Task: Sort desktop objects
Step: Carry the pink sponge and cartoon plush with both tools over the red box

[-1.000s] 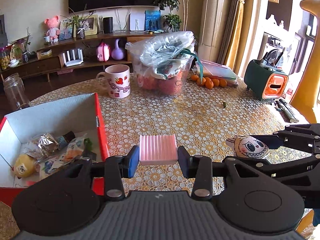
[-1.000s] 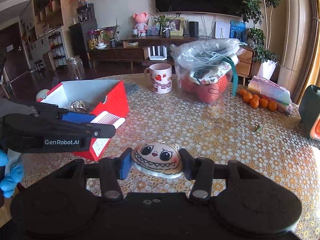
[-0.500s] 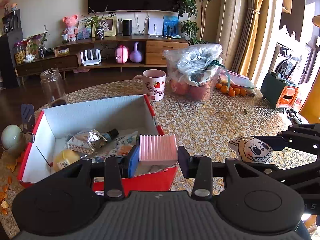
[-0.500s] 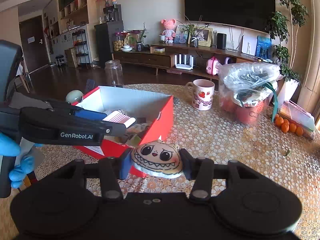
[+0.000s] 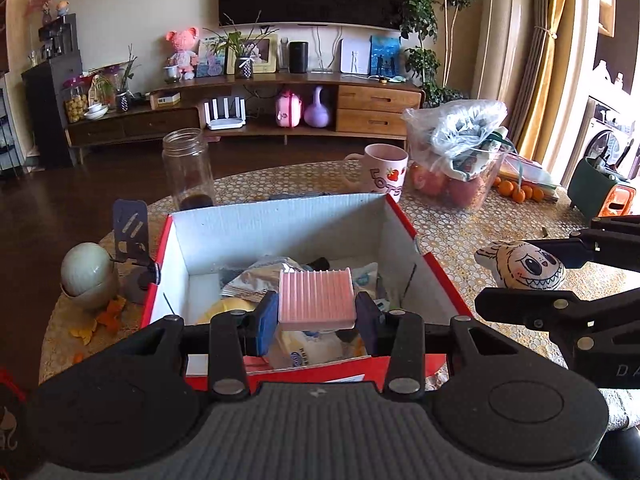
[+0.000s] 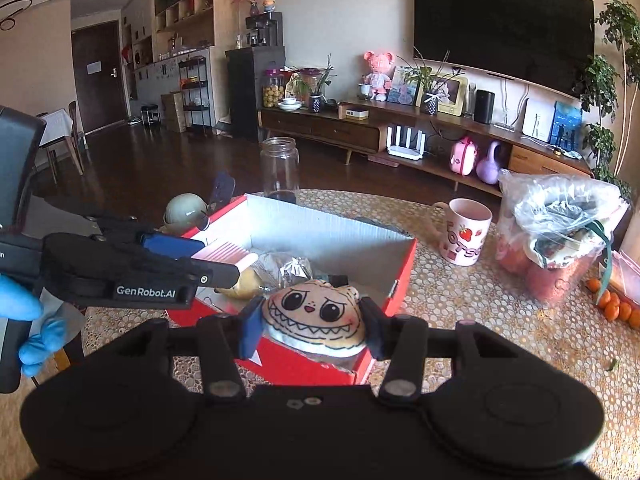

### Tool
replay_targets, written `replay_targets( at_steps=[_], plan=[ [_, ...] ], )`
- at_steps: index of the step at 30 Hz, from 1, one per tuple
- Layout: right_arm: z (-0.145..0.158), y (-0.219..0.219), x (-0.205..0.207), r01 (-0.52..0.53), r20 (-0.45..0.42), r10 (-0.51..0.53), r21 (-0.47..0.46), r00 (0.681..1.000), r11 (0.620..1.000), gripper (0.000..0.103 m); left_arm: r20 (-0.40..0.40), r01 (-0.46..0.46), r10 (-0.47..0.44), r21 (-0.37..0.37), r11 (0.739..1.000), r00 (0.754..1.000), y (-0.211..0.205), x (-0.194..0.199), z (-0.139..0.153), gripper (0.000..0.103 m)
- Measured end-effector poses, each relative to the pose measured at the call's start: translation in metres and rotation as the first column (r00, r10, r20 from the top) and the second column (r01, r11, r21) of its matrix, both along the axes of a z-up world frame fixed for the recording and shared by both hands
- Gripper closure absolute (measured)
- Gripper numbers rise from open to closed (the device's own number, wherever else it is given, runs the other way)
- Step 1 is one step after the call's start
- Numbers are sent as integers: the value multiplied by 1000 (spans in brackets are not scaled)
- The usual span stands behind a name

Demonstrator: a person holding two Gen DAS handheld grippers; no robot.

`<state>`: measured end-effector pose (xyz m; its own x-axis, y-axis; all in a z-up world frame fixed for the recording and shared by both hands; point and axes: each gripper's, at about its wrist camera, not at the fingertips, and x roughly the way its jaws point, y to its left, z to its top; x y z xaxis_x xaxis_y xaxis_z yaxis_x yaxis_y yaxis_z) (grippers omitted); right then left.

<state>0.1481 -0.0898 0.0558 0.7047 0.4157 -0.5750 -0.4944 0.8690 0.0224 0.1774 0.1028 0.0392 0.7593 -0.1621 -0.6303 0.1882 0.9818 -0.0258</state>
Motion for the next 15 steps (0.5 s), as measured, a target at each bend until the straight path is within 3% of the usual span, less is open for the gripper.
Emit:
replay_targets(
  at_steps=[7,15],
  plan=[
    [-10,30,23,-44,-16,44,-16,999,999,54,-4,-52,52,24,998,999,30,19,-7,62],
    [-34,49,59,-18,-58,15,-46,998,999,54,-61,-50,53,49,998,997,39,53,-31,62]
  ],
)
